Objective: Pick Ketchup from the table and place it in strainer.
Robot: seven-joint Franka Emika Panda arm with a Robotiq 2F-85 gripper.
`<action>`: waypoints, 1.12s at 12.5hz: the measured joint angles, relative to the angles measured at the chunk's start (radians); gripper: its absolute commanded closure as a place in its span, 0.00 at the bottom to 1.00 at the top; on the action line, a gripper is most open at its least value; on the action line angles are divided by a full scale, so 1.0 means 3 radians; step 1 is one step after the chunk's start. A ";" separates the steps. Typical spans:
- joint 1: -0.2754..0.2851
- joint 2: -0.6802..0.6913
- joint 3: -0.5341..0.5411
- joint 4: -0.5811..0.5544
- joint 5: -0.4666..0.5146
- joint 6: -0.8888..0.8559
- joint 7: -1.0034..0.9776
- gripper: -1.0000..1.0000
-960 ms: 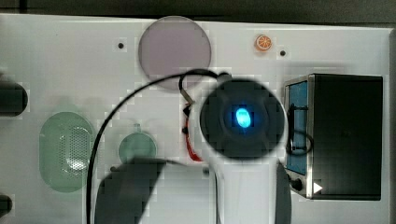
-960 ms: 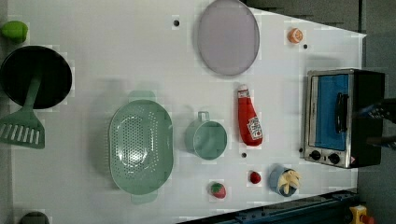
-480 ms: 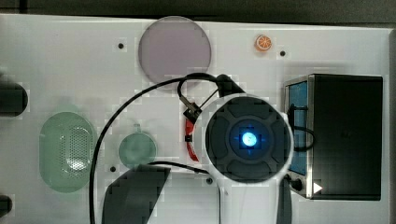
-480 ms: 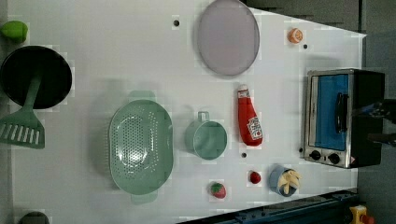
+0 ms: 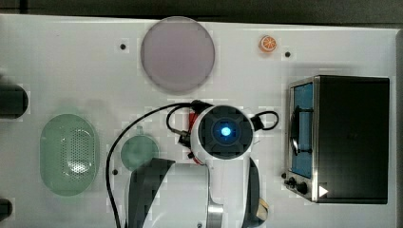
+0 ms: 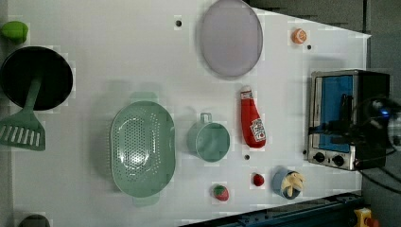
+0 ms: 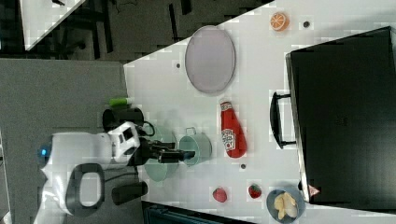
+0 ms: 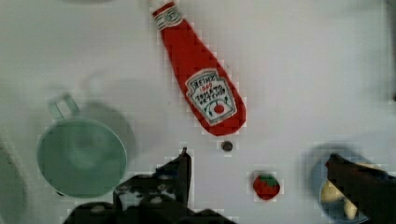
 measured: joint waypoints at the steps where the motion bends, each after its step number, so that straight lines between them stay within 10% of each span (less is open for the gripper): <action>1: 0.0000 -0.0002 0.0039 -0.0150 -0.0002 0.0121 -0.0208 0.00; 14: 0.0005 0.1384 0.0078 -0.0475 -0.0057 0.2043 -0.1382 0.00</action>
